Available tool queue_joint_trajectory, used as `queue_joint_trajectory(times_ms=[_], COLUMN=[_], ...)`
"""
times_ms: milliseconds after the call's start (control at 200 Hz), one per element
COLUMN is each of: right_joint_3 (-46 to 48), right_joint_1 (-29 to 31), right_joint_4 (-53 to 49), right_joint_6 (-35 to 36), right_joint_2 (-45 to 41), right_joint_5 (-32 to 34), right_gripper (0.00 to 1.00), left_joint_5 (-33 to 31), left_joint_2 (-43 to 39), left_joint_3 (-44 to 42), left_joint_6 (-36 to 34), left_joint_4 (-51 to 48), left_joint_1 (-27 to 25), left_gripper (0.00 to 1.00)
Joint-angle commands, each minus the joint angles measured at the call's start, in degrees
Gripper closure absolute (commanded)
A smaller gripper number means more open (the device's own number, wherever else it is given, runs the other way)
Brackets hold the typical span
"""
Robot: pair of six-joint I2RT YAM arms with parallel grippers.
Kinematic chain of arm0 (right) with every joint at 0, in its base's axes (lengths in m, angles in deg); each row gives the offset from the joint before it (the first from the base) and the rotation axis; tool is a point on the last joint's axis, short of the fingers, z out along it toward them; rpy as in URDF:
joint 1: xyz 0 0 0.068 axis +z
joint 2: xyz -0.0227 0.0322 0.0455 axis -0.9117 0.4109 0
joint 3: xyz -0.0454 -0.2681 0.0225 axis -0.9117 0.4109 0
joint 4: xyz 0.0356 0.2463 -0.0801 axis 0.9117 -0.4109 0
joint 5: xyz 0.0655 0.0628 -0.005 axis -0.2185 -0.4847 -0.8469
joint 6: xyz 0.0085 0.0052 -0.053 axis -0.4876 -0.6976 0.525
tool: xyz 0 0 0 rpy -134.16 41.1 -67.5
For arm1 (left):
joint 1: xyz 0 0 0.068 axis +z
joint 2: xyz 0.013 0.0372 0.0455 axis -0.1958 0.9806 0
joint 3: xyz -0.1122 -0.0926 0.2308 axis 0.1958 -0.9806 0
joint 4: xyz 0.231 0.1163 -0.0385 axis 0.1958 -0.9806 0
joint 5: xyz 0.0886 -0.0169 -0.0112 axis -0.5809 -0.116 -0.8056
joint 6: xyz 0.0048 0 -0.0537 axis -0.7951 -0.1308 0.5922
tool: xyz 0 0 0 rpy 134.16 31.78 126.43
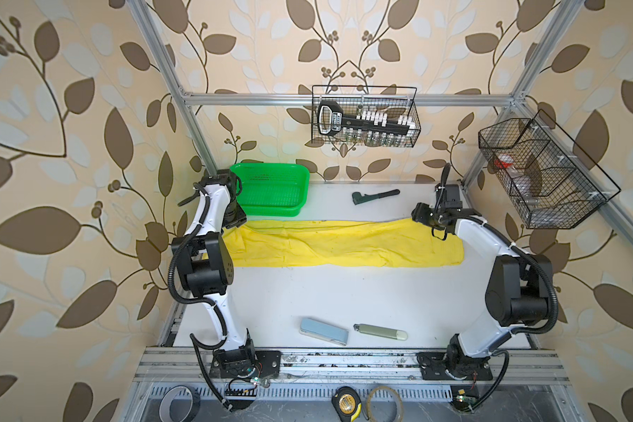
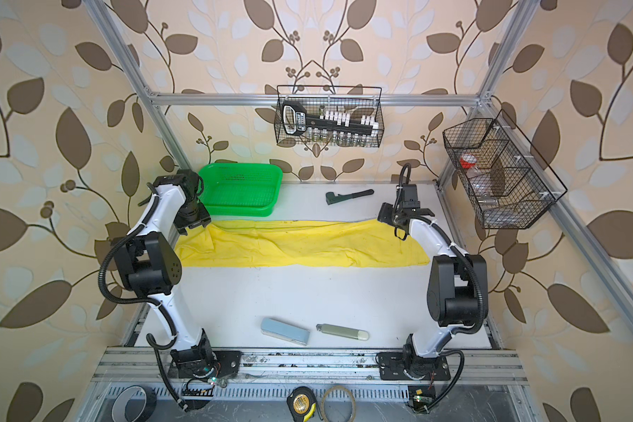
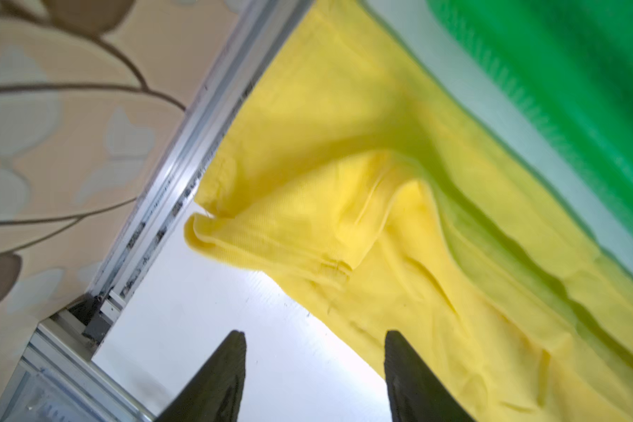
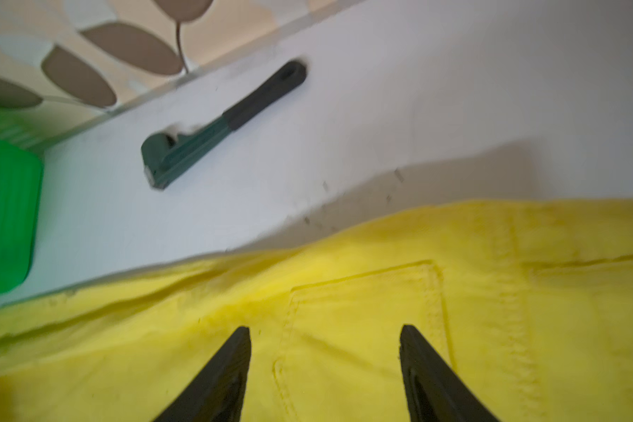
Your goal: Fold and stack the trousers
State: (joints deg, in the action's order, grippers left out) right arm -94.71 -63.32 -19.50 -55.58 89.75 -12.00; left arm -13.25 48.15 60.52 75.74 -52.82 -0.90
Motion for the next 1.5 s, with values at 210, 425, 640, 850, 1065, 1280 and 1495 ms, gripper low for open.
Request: queue_joint_trajectory(times_ms=[210,425,640,850,1065,1280,1495], right_joint_3=[12.71,13.17,16.20,18.55,22.01,25.08,26.59], right_joint_1=[10.69,14.53,15.90,17.55,12.64,4.58,1.10], right_joint_4=[9.92,8.24,2.96,-4.76,-10.03,-11.51,-11.20], right_joint_6=[-1.81,-1.26,-3.54,-10.54,-12.25,-7.98,-4.39], right_joint_2=[0.85,6.48,5.84,1.56,-4.99,-7.84,-11.45], right_joint_5=[-4.57,-1.14,1.34,4.05,9.65,11.49,12.00], right_gripper=[0.40,0.41,0.41,0.40,0.38,0.38,0.37], left_joint_5=[8.24,9.51,8.69,10.76,15.73,18.64,13.11], left_joint_2=[0.52,6.45,8.34,5.82,1.35,-4.04,-11.11], left_joint_3=[-9.81,-10.26,-16.00,-19.92,-26.18,-28.56,-30.32], left_joint_6=[3.39,2.87,1.07,0.67,3.06,5.20,-5.05], left_joint_4=[12.08,17.04,18.71,15.87,14.74,13.14,12.63], left_joint_1=[-6.52,-8.90,-9.03,-9.16,-12.26,-17.08,-17.25], left_gripper=[0.41,0.44,0.46,0.48,0.49,0.46,0.36])
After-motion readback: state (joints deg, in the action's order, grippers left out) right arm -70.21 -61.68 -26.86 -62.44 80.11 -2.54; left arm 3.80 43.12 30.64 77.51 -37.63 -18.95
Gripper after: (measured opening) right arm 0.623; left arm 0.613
